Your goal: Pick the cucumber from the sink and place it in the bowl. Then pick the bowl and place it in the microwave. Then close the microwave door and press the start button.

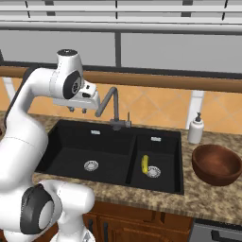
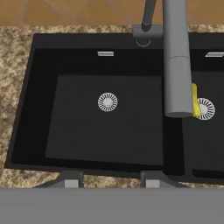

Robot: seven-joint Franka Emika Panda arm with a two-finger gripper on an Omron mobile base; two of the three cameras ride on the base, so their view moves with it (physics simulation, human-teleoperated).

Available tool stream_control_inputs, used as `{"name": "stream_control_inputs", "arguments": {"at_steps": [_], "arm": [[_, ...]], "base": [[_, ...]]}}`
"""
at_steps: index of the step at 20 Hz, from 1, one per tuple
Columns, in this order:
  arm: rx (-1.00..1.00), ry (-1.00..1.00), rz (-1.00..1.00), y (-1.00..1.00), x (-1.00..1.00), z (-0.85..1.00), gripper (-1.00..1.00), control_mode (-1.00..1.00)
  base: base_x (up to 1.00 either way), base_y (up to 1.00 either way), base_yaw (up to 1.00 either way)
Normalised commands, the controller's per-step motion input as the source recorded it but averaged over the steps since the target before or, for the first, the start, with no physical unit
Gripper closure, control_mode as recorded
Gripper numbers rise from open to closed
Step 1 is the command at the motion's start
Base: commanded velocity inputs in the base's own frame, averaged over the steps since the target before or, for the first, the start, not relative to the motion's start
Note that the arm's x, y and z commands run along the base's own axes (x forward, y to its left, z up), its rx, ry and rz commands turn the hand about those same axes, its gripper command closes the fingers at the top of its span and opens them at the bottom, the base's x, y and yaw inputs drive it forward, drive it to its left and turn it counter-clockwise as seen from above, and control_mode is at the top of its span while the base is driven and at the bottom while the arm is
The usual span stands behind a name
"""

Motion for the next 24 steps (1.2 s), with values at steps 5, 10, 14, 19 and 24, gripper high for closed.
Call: {"name": "stream_control_inputs", "arguments": {"at_steps": [5,10,14,19,24], "arm": [[0.00,-0.08,0.00,-0.03,-0.05,-0.11,-1.00,-1.00],[0.04,-0.27,0.00,-0.88,-0.36,-0.32,-1.00,-1.00],[0.15,-0.03,0.00,-1.00,-0.30,-0.44,-1.00,-1.00],[0.18,0.03,0.00,-1.00,-0.04,-0.39,-1.00,-1.00],[0.12,0.11,-0.02,-0.88,0.02,-0.26,-1.00,-1.00]], "base": [[0.00,0.00,0.00],[0.00,0.00,0.00],[0.00,0.00,0.00],[0.00,0.00,0.00],[0.00,0.00,0.00]]}}
